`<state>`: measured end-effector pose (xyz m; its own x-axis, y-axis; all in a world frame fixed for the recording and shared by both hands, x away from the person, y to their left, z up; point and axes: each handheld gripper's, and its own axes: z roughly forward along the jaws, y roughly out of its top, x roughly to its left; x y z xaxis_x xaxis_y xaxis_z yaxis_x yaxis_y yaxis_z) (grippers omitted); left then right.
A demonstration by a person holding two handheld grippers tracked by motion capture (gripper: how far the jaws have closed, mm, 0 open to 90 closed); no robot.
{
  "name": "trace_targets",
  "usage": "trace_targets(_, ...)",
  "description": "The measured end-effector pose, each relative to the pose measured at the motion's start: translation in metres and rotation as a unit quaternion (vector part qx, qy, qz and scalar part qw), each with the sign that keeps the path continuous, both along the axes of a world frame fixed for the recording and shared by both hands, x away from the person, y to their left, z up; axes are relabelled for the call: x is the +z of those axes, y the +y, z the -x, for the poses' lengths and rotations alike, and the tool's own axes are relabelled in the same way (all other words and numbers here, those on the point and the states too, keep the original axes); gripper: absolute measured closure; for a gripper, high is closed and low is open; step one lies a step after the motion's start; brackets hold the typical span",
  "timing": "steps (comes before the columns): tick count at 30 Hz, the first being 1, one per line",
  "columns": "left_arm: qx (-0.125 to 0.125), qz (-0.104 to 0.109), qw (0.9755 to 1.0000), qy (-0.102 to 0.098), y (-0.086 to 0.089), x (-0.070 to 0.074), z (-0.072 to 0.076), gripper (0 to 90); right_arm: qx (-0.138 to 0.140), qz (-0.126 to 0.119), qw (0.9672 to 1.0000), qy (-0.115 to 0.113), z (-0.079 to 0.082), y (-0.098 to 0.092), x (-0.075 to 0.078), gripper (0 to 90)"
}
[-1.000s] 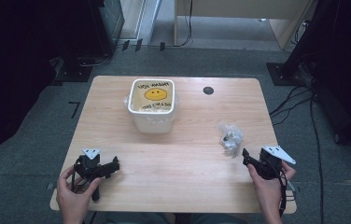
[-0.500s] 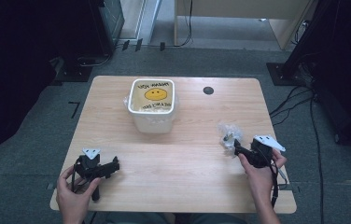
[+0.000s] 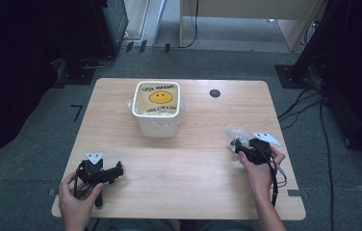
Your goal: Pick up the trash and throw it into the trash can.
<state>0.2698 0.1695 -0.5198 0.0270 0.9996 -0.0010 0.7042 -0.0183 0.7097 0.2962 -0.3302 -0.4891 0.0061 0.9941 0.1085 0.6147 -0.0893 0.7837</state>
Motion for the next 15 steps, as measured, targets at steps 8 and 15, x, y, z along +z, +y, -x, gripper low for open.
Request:
trace_targets(8,0.003,0.0,1.0,0.0,-0.001,0.0,0.0,0.0,-0.011,0.009,0.9996,0.023,-0.011,0.004,-0.014,39.3)
trace_targets(15,0.002,0.0,1.0,0.0,-0.001,0.0,0.0,0.0,-0.008,0.011,0.9996,0.023,-0.013,0.005,-0.018,63.6)
